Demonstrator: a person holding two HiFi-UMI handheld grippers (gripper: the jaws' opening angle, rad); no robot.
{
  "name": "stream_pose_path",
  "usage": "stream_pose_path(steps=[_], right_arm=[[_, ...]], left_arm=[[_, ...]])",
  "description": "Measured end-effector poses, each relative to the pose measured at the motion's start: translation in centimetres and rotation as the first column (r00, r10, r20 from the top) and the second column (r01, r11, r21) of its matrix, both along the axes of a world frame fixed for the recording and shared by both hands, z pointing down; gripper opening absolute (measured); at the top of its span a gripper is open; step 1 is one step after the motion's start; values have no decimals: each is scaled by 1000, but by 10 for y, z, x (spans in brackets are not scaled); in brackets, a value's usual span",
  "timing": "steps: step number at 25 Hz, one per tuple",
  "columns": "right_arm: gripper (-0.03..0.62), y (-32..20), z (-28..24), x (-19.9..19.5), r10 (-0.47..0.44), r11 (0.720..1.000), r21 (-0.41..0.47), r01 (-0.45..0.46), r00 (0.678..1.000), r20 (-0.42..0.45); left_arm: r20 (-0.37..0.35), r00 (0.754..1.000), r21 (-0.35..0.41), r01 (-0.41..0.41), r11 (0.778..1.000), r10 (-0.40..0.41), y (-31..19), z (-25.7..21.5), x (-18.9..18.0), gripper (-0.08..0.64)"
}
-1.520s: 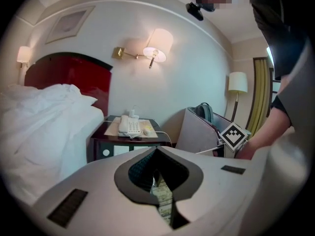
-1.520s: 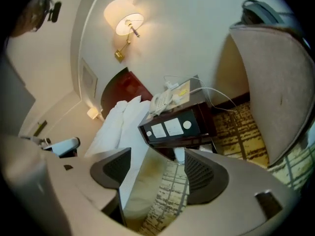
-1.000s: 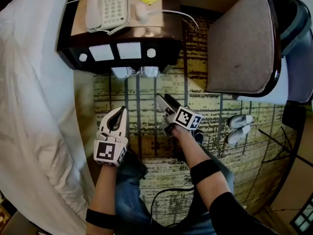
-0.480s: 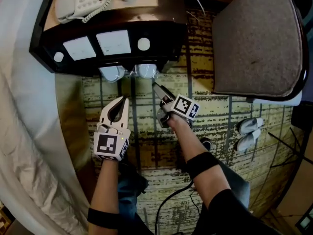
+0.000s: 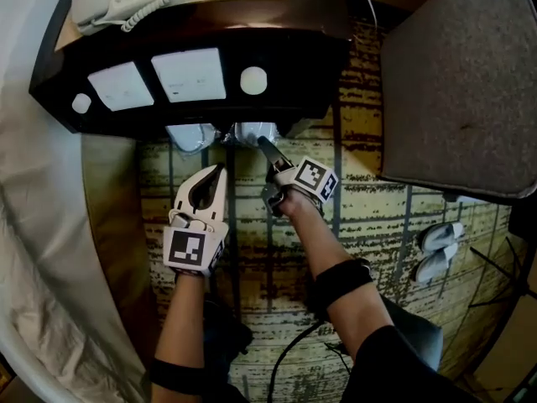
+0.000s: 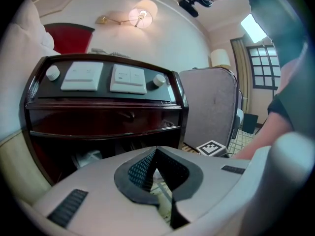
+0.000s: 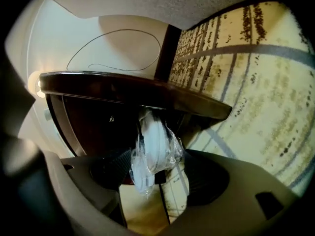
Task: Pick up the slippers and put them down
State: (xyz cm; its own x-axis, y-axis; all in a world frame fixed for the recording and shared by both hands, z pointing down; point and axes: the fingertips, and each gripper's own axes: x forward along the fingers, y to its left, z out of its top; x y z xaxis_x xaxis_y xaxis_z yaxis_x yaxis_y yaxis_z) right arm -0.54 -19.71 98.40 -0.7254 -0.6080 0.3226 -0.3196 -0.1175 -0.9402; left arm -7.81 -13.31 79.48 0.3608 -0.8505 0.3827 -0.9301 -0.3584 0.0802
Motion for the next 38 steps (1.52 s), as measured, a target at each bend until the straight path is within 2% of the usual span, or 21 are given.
stream_pose_path(steps=[4,6,8,9,10,11,19,27,32,35,38], right_arm=[[365,-8,12,-9,16,999,-28,-15,1000,19],[365,-13,12,-15,41,999,-25,-39,997,59],[286,-18,7,-21,52,999,-7,-52,994,95],[232,-20,4,-23,59,998,0,-60,992,113],[150,-22,1,-25,71,997,3,-72,988,138],[137,-22,-1,-27,83,996,3,-84,983,161],[117,-12,-6,-22,71,995,53,-83,977,199],[115,17,-12,-18,18,995,88,-39,974,226],[114,52,-18,-7,-17,995,95,-2,978,206],[114,83,-29,0,-44,996,84,29,980,195],[114,119,-43,8,-85,995,74,73,981,173]], left_arm=[[-2,1000,-2,1,1000,-1,-1,10,-5,3],[-2,1000,-3,1,1000,-1,-1,13,-8,3],[-6,1000,-1,6,1000,-6,-2,13,-12,3],[-8,1000,-1,9,1000,-9,-3,14,-13,3],[-10,1000,0,11,1000,-11,-3,14,-15,3],[-11,1000,1,12,1000,-12,-3,15,-16,3],[-10,1000,-17,18,1000,-18,5,23,-20,3],[-15,1000,-22,10,1000,-11,13,23,-12,3],[-21,1000,-42,16,999,-17,27,16,-6,3],[4,1000,-30,9,999,-9,40,9,-7,3],[4,1000,-53,7,999,-7,56,-7,-2,3]])
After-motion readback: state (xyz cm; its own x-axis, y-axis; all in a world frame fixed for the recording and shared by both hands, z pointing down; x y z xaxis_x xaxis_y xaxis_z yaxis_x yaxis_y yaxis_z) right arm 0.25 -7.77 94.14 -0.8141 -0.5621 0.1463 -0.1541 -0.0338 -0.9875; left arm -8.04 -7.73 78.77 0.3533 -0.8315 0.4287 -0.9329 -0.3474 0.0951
